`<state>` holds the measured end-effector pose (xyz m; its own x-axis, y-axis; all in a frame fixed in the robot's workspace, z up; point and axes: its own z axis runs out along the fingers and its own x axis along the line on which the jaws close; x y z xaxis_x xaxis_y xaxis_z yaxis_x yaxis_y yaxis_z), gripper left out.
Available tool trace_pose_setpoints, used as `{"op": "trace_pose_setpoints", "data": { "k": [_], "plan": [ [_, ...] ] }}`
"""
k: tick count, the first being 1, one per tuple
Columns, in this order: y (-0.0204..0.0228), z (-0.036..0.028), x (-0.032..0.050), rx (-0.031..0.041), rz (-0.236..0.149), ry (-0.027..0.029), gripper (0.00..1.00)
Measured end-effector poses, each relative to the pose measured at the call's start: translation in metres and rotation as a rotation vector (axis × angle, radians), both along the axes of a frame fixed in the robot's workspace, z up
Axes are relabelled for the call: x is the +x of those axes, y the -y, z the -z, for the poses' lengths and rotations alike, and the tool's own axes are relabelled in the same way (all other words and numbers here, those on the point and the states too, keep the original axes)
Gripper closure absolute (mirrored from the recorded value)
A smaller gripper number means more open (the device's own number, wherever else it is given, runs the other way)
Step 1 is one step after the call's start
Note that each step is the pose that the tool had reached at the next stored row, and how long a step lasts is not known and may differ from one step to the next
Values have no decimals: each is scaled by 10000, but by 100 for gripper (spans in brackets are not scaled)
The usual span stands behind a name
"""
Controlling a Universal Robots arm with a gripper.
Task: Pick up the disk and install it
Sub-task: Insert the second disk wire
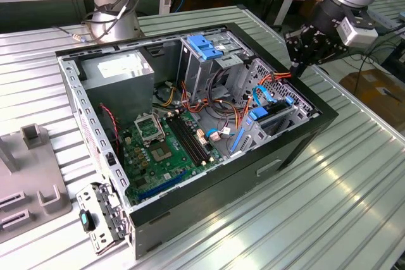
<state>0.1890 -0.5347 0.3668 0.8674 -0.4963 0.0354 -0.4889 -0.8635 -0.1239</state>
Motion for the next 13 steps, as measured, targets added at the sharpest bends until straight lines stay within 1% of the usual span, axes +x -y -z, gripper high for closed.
{"op": "trace_pose_setpoints", "data": {
  "k": [8,9,10,12,13],
  "plan": [
    [0,0,0,0,-1,0,84],
    [0,0,0,0,-1,0,82],
    [0,0,0,1,-1,0,76],
    [0,0,0,0,-2,0,76],
    [-12,0,-1,0,-1,0,76]
  ]
}}
